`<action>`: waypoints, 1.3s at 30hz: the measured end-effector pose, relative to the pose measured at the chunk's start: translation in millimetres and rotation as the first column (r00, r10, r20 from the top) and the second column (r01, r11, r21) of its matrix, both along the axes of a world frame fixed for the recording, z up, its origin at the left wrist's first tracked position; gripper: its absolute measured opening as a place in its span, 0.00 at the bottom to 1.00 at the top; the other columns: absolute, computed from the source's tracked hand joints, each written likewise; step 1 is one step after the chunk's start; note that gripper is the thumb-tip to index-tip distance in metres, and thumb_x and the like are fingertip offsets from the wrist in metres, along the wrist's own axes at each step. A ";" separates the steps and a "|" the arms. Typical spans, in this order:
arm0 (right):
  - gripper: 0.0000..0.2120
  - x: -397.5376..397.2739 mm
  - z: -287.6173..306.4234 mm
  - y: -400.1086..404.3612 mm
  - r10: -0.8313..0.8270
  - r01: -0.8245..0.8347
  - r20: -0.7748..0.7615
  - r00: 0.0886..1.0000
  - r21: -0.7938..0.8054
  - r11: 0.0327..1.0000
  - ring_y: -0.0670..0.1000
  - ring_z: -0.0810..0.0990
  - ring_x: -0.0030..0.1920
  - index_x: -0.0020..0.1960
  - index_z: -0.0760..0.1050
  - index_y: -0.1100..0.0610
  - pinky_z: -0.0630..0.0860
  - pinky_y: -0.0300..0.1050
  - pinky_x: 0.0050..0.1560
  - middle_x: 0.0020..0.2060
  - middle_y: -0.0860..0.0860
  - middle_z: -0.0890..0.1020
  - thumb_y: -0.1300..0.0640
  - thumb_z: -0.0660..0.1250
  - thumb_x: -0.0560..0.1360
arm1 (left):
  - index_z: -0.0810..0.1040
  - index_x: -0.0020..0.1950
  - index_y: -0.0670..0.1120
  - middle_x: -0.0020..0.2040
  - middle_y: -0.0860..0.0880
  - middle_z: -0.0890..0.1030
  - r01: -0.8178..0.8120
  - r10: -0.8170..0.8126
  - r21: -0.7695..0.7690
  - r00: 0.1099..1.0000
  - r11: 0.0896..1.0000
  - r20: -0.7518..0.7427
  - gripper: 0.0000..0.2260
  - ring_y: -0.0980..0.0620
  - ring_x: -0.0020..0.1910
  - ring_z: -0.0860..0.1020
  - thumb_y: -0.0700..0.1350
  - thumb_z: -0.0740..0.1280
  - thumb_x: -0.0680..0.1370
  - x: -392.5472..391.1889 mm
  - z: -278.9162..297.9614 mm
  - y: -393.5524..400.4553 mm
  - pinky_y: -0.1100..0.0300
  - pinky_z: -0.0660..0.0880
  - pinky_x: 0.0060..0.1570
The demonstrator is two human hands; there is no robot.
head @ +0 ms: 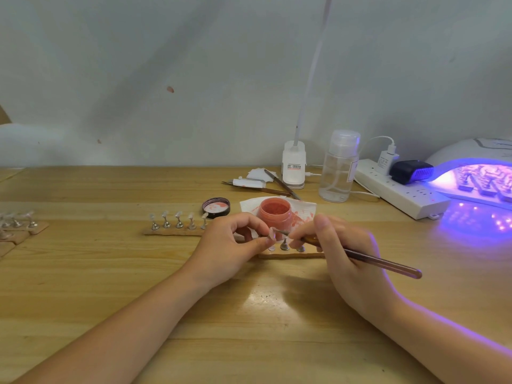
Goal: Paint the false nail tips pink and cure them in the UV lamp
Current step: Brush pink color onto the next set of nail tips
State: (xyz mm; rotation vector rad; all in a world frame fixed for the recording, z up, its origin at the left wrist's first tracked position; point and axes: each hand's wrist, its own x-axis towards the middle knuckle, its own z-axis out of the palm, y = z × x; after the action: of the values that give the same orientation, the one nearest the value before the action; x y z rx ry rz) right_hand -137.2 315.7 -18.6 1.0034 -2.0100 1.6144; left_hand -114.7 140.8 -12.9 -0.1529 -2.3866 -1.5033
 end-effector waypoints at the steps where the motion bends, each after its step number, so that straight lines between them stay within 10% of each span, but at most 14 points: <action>1: 0.19 0.3 -0.6 0.4 0.013 -0.013 0.013 1.000 -0.001 1.000 0.50 0.80 0.37 0.39 0.81 0.53 0.76 0.48 0.41 0.32 0.48 0.82 0.50 0.53 0.77 | 0.79 0.35 0.50 0.26 0.60 0.74 0.002 -0.002 0.000 1.000 1.000 -0.003 0.07 0.64 0.28 0.71 0.40 0.74 0.68 -0.1 -0.2 0.0 0.76 0.66 0.32; 17: 0.23 3.1 -1.9 2.2 0.107 -0.104 0.027 0.994 -0.088 0.991 0.41 0.77 0.32 0.35 0.80 0.61 0.70 0.29 0.36 0.28 0.49 0.79 0.53 0.52 0.77 | 0.79 0.36 0.49 0.30 0.62 0.77 0.045 -0.044 0.025 0.999 0.999 -0.012 0.05 0.65 0.30 0.71 0.42 0.74 0.68 -0.1 0.1 -0.2 0.76 0.67 0.34; 27: 0.24 3.3 -2.0 1.8 0.096 -0.094 0.034 0.995 -0.057 0.994 0.42 0.77 0.32 0.34 0.80 0.62 0.70 0.31 0.36 0.27 0.51 0.79 0.52 0.53 0.76 | 0.79 0.35 0.50 0.30 0.62 0.77 0.036 -0.036 0.028 0.999 0.999 0.008 0.07 0.65 0.30 0.71 0.39 0.74 0.68 0.3 1.0 0.2 0.76 0.67 0.34; 34: 0.20 0.2 -0.4 0.4 -0.022 0.023 -0.011 1.000 0.064 0.998 0.51 0.80 0.37 0.38 0.80 0.54 0.75 0.53 0.41 0.32 0.47 0.81 0.48 0.53 0.76 | 0.81 0.36 0.48 0.31 0.58 0.78 0.011 -0.012 0.043 1.000 0.999 0.028 0.06 0.64 0.30 0.71 0.38 0.74 0.68 1.4 2.5 1.9 0.74 0.68 0.32; 39: 0.22 2.4 -1.2 2.3 0.007 -0.008 -0.016 1.000 -0.049 0.999 0.47 0.78 0.32 0.35 0.80 0.57 0.73 0.40 0.37 0.28 0.49 0.79 0.50 0.53 0.77 | 0.81 0.35 0.50 0.28 0.60 0.77 0.002 -0.003 0.038 0.999 0.999 0.040 0.07 0.64 0.30 0.71 0.38 0.74 0.68 2.2 3.8 1.6 0.73 0.68 0.31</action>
State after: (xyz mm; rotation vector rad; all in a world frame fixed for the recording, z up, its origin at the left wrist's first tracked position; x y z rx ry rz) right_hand -134.8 318.0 -19.8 1.0046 -1.9487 1.6462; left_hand -112.4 142.4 -9.1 -0.1187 -2.3874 -1.5661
